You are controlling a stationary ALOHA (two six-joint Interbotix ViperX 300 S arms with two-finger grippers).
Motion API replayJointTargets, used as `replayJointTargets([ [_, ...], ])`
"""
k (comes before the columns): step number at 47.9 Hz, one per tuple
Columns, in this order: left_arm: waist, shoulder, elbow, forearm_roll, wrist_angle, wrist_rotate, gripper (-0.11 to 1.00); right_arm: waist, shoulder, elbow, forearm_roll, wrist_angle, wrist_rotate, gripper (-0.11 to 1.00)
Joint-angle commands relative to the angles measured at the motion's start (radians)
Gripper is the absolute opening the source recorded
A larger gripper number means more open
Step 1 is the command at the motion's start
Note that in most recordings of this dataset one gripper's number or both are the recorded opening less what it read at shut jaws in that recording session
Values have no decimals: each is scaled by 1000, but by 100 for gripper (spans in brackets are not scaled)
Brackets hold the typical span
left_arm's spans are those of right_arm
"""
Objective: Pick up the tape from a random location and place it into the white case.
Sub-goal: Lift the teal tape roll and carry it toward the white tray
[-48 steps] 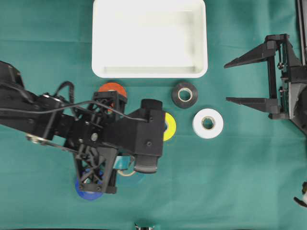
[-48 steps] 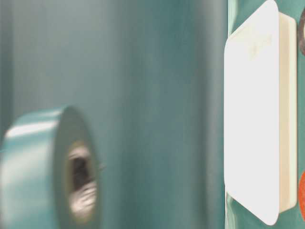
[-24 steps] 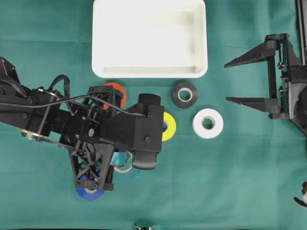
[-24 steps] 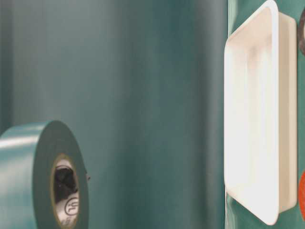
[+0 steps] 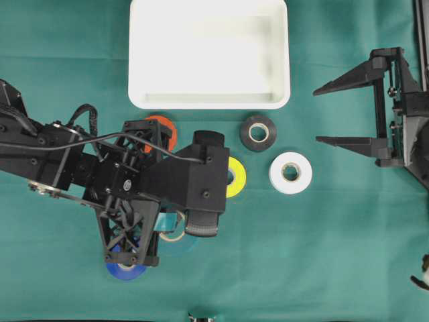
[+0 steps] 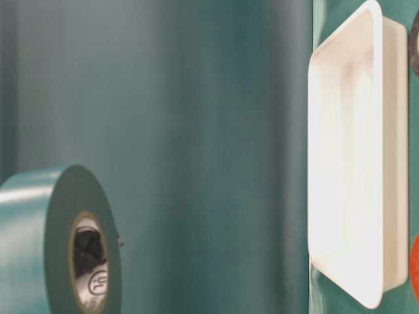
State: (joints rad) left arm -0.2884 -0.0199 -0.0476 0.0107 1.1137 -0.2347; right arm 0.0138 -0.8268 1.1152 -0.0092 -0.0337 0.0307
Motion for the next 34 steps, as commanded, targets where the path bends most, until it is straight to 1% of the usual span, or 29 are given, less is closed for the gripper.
replayJointTargets([
  [1,2,-31,-29,3,-3,0,21,2,5,-26,2,-3,2,92],
  [16,2,-31,-29,5,-3,0,21,2,5,-26,2,-2,2,92],
  [21,14,-32,-28,5,-3,0,21,2,5,-26,2,-3,2,92],
  [34,106,-32,-21,5,-3,11,21,2,5,-26,2,-3,2,92],
])
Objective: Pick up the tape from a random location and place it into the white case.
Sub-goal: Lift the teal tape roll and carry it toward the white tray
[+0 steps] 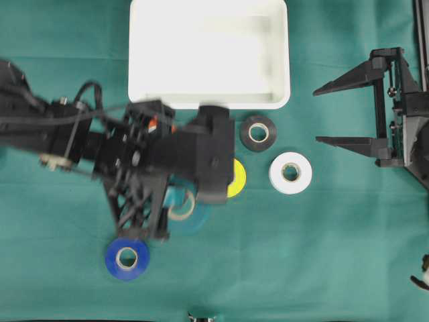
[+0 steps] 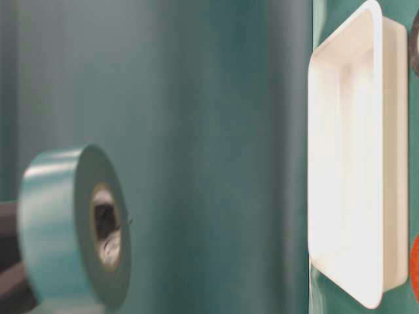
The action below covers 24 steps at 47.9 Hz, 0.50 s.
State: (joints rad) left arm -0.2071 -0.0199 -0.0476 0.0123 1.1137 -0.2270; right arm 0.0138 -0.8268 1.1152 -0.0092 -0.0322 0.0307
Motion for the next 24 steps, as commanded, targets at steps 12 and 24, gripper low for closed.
replayJointTargets([
  [12,152,-31,-14,8,-3,37,21,2,5,-26,2,2,0,92],
  [24,305,-31,-17,8,-31,121,21,2,5,-28,2,3,2,92],
])
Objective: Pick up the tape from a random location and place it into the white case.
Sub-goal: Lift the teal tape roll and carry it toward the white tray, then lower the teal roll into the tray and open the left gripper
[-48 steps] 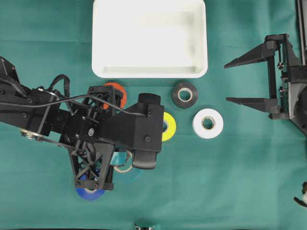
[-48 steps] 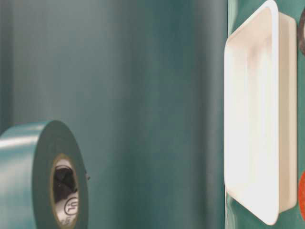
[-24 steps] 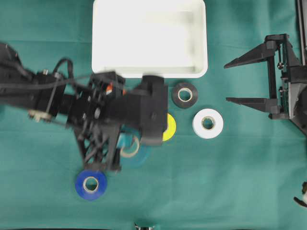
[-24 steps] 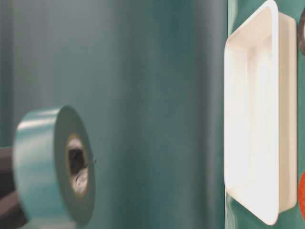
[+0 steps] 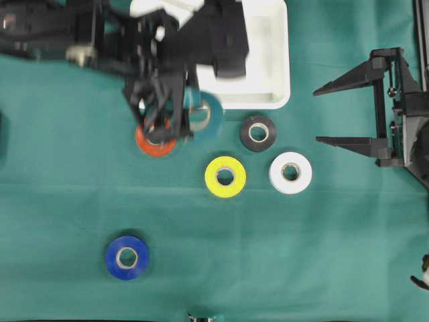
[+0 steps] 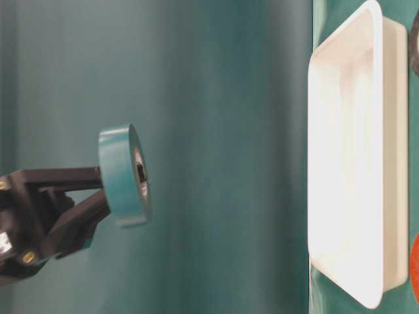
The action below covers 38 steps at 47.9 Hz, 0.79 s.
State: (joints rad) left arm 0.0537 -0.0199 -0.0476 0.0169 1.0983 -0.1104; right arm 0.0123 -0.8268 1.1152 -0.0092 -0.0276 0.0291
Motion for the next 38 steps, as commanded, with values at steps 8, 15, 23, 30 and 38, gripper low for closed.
replayJointTargets([
  [8,137,-31,-17,3,-20,64,21,3,5,-29,2,-3,3,92],
  [15,189,-31,-18,3,-21,97,21,3,5,-29,2,-2,3,92],
  [23,221,-31,-18,2,-21,118,21,3,5,-35,2,14,3,92],
  [30,224,-31,-17,3,-21,120,21,3,5,-37,2,15,2,92],
  [38,224,-18,-17,2,-61,120,21,3,5,-38,2,15,2,92],
])
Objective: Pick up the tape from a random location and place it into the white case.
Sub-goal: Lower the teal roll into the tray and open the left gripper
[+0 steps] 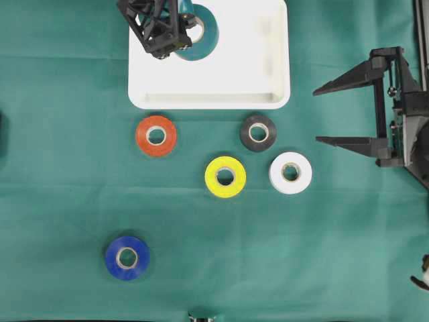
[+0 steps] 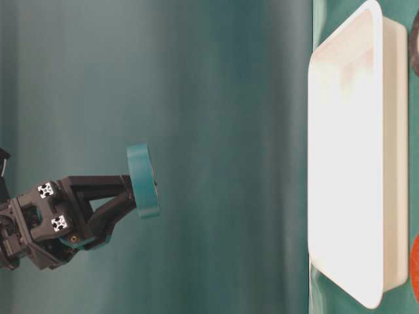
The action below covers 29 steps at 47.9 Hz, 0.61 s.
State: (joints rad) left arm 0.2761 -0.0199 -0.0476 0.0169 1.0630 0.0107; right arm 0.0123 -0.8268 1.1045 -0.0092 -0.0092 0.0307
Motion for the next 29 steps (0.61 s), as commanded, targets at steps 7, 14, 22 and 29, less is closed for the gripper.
replayJointTargets([
  [7,2,12,-38,3,-44,6,21,3,5,-29,2,-5,0,92],
  [14,5,32,-64,3,-46,31,21,2,5,-29,0,-3,0,92],
  [22,9,38,-71,2,-46,32,21,3,5,-29,2,0,0,92],
  [29,9,37,-69,2,-46,32,21,3,5,-29,2,0,0,92],
])
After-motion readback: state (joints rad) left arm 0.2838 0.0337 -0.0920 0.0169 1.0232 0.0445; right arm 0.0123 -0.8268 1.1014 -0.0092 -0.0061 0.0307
